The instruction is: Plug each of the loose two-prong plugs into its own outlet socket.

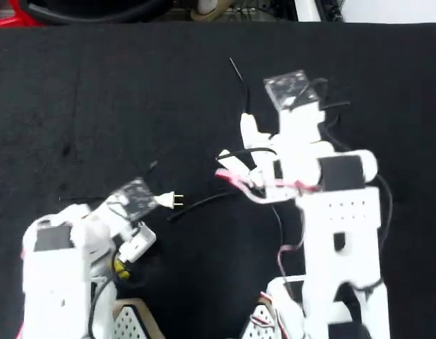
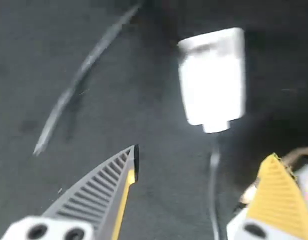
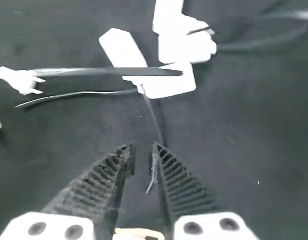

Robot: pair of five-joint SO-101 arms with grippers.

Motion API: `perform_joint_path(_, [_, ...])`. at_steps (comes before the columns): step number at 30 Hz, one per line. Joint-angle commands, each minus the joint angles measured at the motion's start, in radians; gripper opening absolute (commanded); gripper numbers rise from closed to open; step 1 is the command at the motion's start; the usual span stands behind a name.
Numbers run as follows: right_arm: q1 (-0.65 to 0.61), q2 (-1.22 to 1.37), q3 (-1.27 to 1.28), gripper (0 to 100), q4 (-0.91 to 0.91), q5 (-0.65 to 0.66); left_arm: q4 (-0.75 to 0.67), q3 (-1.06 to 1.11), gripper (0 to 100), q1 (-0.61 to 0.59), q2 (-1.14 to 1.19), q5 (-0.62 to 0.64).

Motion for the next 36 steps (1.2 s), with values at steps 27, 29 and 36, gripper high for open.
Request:
perform_joint_path(27, [0.166,0.182,-0.048,4.7,-0.1,0.0,-0.379,0.076,14,0.222,0.25,0.408])
perform_joint_path(29, [0.166,0.182,-0.048,4.7,-0.1,-0.002,-0.344,0.077,16,0.252,0.249,0.413])
perform_joint_path(36, [0.172,0.182,-0.048,4.7,-0.098,-0.002,-0.281,-0.159,3,0.104,0.238,0.491])
